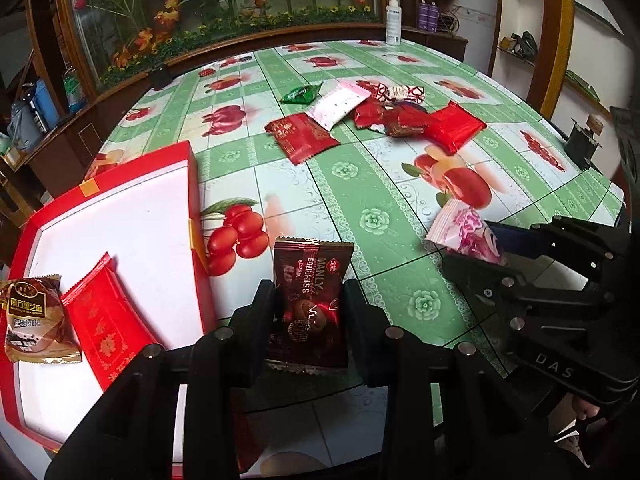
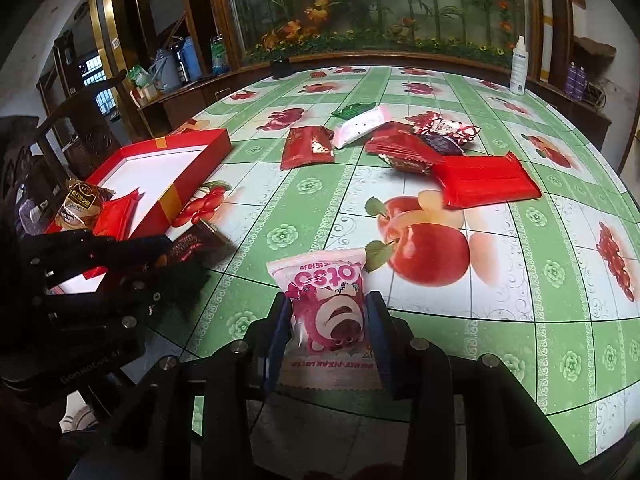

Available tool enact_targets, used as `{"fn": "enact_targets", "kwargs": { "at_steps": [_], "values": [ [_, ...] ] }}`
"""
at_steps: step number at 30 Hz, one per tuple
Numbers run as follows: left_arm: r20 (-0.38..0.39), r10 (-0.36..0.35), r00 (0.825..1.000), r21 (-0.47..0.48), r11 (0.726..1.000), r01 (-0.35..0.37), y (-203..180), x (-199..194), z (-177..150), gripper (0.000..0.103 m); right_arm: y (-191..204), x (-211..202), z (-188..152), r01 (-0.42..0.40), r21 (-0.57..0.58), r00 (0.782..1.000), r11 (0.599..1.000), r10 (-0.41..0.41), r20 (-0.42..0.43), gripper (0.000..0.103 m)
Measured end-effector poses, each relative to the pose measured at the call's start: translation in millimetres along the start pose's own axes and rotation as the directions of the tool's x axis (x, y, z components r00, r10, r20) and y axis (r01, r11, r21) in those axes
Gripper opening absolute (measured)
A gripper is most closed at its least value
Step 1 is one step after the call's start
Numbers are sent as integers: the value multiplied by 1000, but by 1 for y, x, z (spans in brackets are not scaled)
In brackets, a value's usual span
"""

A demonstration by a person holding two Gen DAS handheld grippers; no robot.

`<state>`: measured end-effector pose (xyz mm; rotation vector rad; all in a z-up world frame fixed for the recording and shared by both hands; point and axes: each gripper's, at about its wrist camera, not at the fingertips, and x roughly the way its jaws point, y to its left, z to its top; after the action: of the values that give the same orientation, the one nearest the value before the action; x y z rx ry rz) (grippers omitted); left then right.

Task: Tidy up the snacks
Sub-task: 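Grasp the pink Lotso bag with the right gripper while the left holds the chocolate bar, then place the chocolate bar and pink bag into the gift box, open both grippers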

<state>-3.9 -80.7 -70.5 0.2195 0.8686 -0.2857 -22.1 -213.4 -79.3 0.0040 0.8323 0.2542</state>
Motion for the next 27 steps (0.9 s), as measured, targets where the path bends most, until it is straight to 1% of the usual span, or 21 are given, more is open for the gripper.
{"fn": "enact_targets", "kwargs": {
  "at_steps": [15,27],
  "values": [
    [52,23,998,-8,1000,-23,5,-14,2,32,3,0,-1,1,0,1000,1000,-1,-2,40],
    [61,31,998,-21,999,-30,9,-18,2,32,3,0,-1,3,1,1000,1000,-3,-2,40]
  ]
}}
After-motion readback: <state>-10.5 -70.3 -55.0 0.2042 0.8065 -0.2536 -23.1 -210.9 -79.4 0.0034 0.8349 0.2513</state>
